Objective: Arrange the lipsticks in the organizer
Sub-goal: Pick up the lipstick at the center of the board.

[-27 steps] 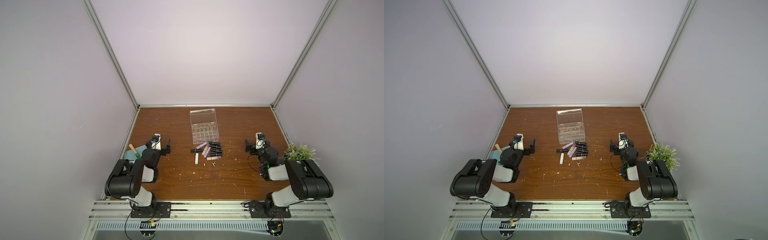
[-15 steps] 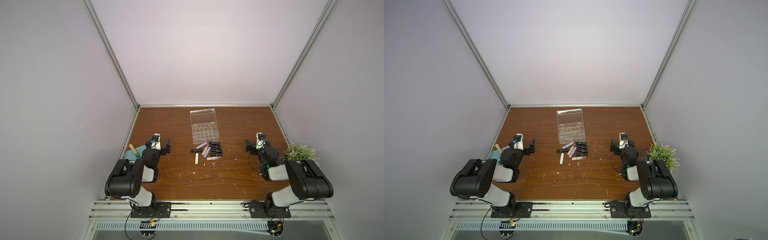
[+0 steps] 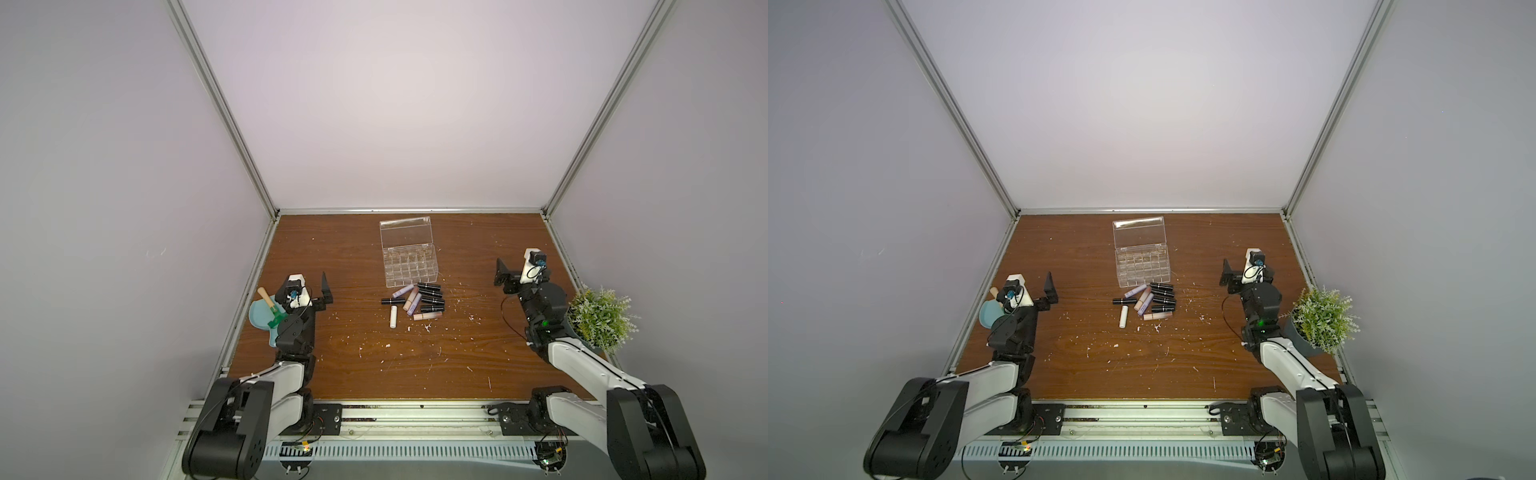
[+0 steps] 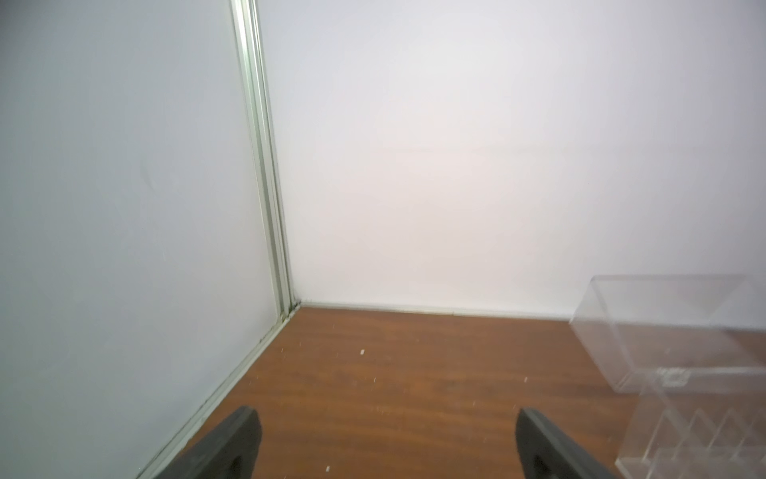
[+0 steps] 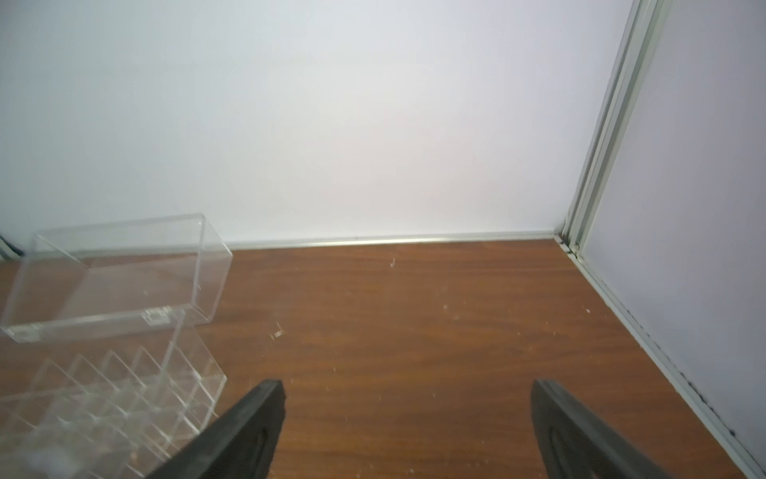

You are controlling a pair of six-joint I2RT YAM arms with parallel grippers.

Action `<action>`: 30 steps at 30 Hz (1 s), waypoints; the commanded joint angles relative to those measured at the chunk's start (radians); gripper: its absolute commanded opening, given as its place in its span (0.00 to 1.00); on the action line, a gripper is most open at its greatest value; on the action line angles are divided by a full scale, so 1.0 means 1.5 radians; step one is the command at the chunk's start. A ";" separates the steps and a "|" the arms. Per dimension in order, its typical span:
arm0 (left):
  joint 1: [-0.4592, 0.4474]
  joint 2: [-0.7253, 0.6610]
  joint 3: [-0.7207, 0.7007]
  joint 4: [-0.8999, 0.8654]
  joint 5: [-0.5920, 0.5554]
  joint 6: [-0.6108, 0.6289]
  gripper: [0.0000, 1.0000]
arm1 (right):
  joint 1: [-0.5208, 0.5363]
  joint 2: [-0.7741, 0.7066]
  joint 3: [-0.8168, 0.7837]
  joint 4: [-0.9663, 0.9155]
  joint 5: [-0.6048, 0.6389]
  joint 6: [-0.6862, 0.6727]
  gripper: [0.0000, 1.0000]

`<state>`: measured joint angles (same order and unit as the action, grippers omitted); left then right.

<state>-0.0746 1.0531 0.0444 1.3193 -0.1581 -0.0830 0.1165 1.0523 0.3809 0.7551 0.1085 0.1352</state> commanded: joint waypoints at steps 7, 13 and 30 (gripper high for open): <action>-0.006 -0.097 0.085 -0.265 0.101 -0.250 1.00 | -0.011 -0.055 0.046 -0.216 -0.162 0.155 0.99; -0.015 0.027 0.231 -0.460 0.270 -0.290 0.85 | 0.153 0.043 0.230 -0.505 -0.040 0.066 1.00; -0.431 0.107 0.360 -0.935 -0.028 -0.309 0.93 | 0.225 0.046 0.216 -0.544 -0.017 0.057 1.00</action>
<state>-0.6949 1.1759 0.5896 0.0372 -0.1375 -0.4946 0.4496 1.1679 0.7139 -0.0574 0.0490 0.2470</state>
